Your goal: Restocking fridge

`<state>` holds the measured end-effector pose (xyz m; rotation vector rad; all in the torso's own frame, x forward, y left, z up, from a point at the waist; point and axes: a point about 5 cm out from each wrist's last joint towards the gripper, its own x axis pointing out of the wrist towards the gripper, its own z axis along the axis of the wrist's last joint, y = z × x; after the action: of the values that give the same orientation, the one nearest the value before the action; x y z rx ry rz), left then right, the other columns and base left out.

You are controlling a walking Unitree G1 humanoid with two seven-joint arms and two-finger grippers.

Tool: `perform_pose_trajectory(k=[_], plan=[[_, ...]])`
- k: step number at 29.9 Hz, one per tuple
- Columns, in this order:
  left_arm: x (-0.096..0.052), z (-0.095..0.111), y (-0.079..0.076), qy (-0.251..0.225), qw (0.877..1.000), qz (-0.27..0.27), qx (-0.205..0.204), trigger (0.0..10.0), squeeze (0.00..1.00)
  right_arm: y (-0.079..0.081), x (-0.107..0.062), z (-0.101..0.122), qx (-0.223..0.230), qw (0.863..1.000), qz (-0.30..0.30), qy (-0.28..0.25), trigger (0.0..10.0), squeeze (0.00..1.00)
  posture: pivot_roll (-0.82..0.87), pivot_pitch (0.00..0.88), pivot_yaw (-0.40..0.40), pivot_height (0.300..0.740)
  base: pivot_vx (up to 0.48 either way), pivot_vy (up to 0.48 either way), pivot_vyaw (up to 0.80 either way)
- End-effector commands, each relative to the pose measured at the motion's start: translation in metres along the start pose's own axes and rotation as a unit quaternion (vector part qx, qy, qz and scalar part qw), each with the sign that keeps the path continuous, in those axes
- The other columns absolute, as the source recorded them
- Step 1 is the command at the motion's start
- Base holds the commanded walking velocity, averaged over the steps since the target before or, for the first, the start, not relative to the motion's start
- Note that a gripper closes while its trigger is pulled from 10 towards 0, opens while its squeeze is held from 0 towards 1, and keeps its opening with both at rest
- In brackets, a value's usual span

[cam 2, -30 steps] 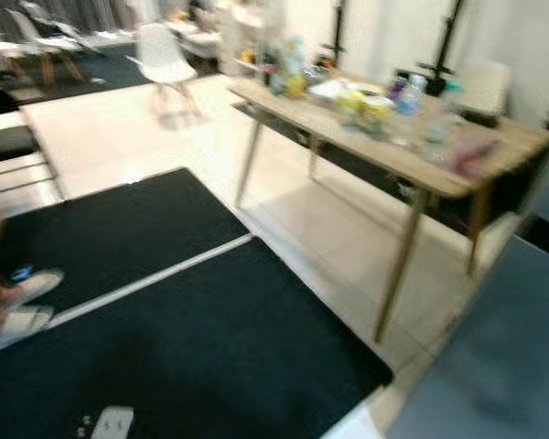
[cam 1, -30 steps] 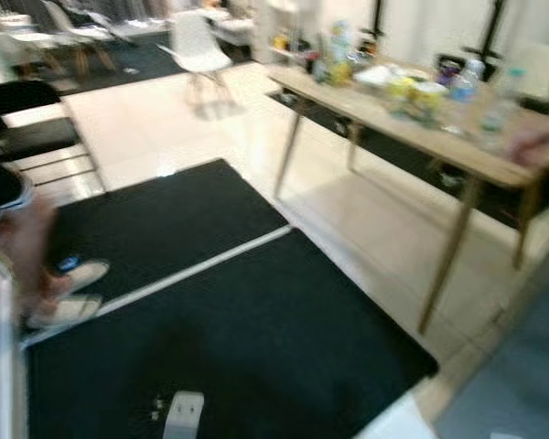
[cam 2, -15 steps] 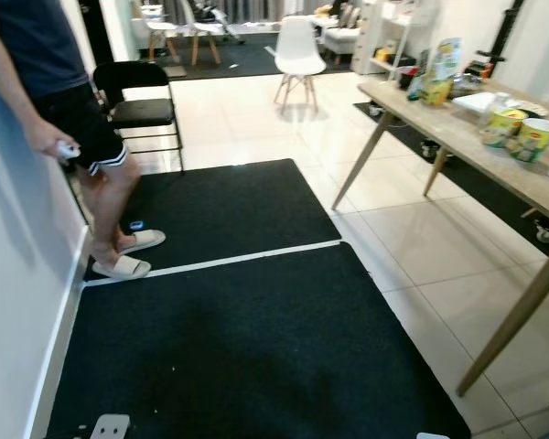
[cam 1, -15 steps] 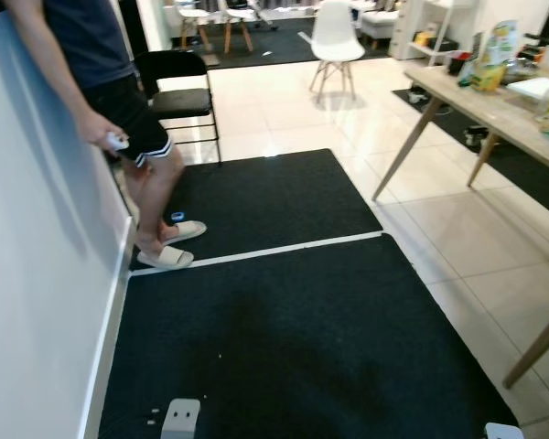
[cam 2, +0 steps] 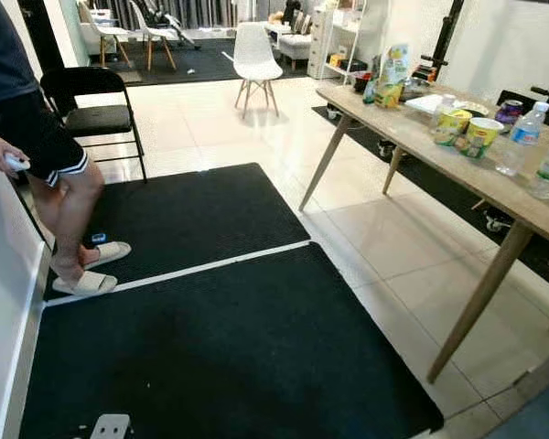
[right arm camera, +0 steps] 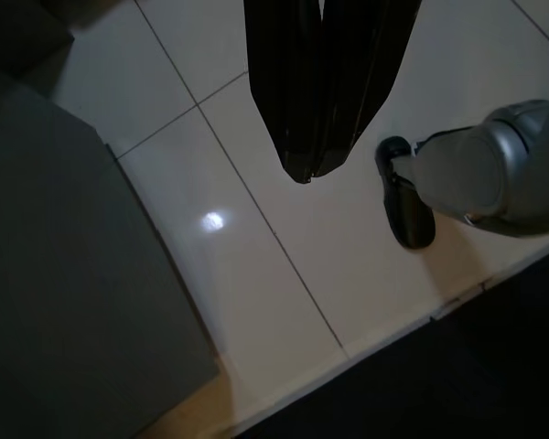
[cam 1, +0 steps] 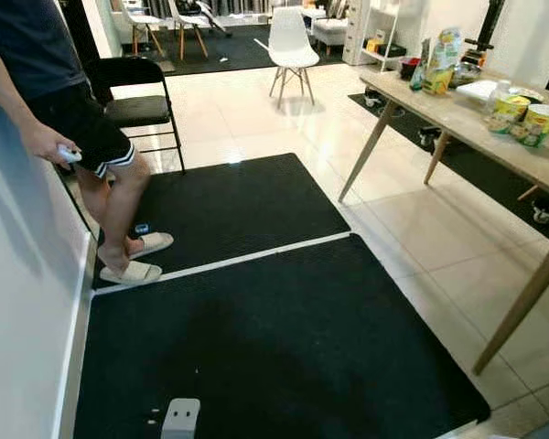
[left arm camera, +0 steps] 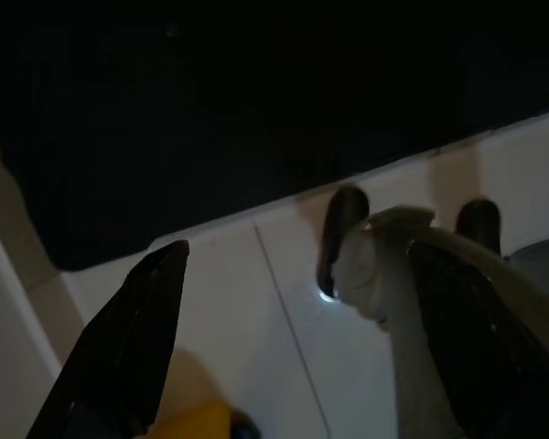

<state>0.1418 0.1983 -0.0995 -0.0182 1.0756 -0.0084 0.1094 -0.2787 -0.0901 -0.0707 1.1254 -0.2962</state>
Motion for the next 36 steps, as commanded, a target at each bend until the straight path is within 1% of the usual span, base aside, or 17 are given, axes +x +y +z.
perform_pose_trajectory(k=[1,16,29,36], plan=[[0.0007,0.0016,-0.0026,0.001,1.000,-0.004,0.006,10.0,0.00,-0.0026,-0.0006,-0.0035,0.005,1.000,-0.002,0.007,10.0,0.00,-0.07,0.000,-0.033,0.740,0.300,0.000,0.00],[0.0006,-0.0030,-0.0059,0.008,1.000,-0.008,0.010,10.0,0.00,-0.0042,-0.0008,-0.0035,0.000,1.000,-0.002,0.006,10.0,0.00,-0.08,0.000,-0.042,0.740,0.299,0.000,0.00],[0.0002,-0.0063,-0.0069,0.014,1.000,-0.009,0.015,10.0,0.00,-0.0054,-0.0011,-0.0047,0.008,1.000,-0.001,0.007,10.0,0.00,-0.09,0.000,-0.040,0.740,0.289,0.000,0.00],[0.0002,-0.0071,-0.0075,0.016,1.000,-0.010,0.017,10.0,0.00,-0.0041,-0.0010,-0.0051,0.012,1.000,0.001,0.008,10.0,0.00,-0.09,0.000,-0.039,0.740,0.381,0.000,0.00]])
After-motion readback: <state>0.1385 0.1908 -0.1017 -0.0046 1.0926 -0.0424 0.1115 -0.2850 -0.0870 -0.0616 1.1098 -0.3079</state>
